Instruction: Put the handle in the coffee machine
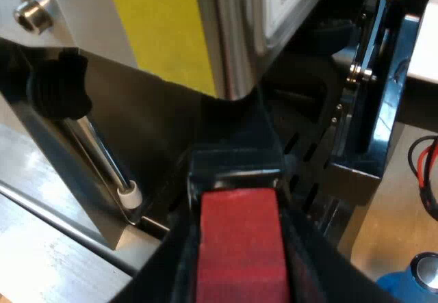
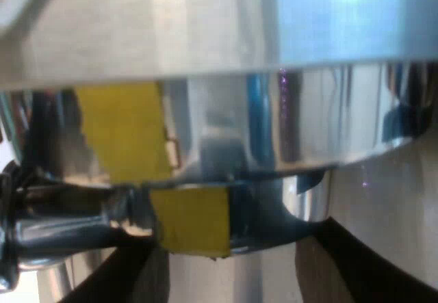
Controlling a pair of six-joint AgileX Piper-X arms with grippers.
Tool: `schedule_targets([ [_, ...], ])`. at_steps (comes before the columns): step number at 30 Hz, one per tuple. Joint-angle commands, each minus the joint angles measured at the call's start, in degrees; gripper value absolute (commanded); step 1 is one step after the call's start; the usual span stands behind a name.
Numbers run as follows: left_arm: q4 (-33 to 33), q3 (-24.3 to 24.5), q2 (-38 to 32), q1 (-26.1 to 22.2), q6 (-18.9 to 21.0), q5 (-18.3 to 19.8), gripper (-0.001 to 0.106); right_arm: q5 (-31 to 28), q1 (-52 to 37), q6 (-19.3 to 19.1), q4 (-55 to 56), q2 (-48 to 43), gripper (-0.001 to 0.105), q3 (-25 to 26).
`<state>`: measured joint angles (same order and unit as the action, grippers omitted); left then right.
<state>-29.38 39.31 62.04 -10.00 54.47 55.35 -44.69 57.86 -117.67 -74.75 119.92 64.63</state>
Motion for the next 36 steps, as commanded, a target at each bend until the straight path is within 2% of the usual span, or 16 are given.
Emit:
schedule_targets([
  [1,1.1,1.0,-1.2,0.3,-0.5,5.8,0.000,1.5,-0.4,-1.2,-5.0,-1.3,0.044,0.6],
  [8,0.9,1.0,-1.2,0.3,-0.5,5.5,0.000,1.5,-0.4,-1.2,-5.1,-1.3,0.044,0.6],
  [14,0.9,1.0,-1.2,0.3,-2.4,2.4,0.000,1.5,-0.4,-1.2,-5.1,-1.3,0.044,0.6],
  [30,0.9,1.0,-1.2,0.3,-3.1,2.3,0.000,1.5,-0.4,-1.2,-5.1,-1.3,0.044,0.6],
  [33,0.9,1.0,-1.2,0.3,-3.1,2.3,0.010,1.5,-0.4,-1.2,-5.1,-1.3,0.044,0.6],
  [35,0.9,1.0,-1.2,0.3,-3.1,2.3,0.029,1.5,-0.4,-1.2,-5.1,-1.3,0.044,0.6],
  [36,0.9,1.0,-1.2,0.3,-3.1,2.3,0.034,1.5,-0.4,-1.2,-5.1,-1.3,0.044,0.6],
])
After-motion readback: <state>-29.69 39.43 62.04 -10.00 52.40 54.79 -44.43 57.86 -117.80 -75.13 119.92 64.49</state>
